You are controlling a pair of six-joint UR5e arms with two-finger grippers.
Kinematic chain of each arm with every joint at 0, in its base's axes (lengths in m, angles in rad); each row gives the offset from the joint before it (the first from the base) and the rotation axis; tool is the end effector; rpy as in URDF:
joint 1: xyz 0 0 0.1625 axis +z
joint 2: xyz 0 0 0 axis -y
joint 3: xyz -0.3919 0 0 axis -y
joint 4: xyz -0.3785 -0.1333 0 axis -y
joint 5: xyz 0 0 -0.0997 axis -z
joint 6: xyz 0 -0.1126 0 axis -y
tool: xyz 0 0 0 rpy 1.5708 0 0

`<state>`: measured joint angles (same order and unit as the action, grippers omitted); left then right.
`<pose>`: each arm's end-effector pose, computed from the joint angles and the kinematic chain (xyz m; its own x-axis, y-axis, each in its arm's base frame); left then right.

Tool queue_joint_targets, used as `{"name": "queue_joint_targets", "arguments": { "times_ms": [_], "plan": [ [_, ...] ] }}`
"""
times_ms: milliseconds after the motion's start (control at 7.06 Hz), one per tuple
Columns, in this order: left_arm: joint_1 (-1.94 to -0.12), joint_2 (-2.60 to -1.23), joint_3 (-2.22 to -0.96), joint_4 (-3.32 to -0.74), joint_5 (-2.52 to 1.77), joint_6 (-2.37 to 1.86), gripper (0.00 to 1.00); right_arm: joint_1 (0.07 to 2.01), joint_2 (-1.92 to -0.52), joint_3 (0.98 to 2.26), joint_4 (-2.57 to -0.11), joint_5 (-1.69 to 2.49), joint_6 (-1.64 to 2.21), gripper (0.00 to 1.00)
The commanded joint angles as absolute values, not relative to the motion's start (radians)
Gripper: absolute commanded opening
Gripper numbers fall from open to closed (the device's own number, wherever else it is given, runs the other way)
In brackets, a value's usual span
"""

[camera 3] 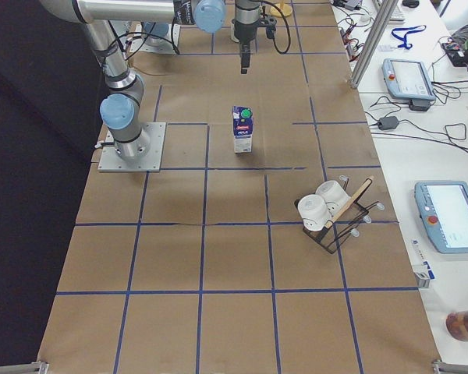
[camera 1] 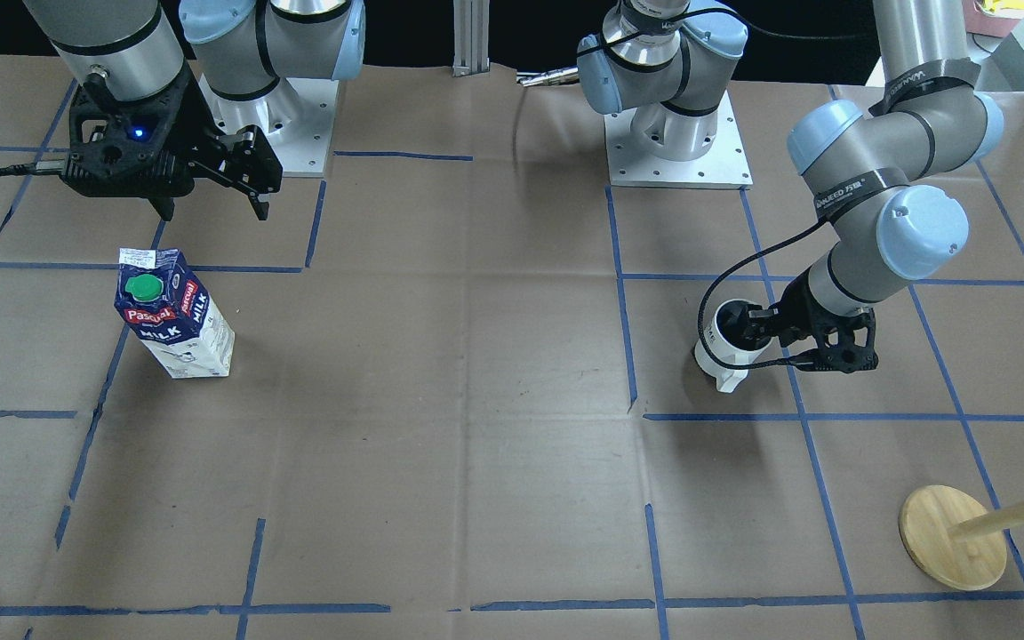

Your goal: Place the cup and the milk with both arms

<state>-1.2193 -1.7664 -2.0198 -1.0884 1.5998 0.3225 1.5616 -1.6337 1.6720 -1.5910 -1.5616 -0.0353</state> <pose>0.0359 -0.4756 0.1923 -0.9993 -0.0286 0.0240 -0.0243 0.9865 0.1622 0.1302 -0.4524 0.4248 -0.9996 -0.0259 -0.0098 -0.0261 0.9995 0.0178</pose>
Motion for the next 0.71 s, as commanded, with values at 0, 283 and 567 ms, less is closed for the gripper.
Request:
{"name": "queue_joint_targets", "arguments": {
  "times_ms": [0, 283, 567],
  "plan": [
    [-1.221, -1.772, -2.023, -1.098, 1.605, 0.325, 0.01, 1.562, -1.632, 1.672, -1.594, -1.560, -0.037, 1.00],
    [-1.223, -1.752, -2.001, -1.104, 1.609, 0.330, 0.00, 1.562, -1.632, 1.672, -1.595, -1.560, -0.037, 1.00],
    [-1.268, -1.720, -1.901, -1.191, 1.538, 0.258, 0.00, 1.562, -1.632, 1.672, -1.595, -1.563, -0.037, 1.00]
  ]
}}
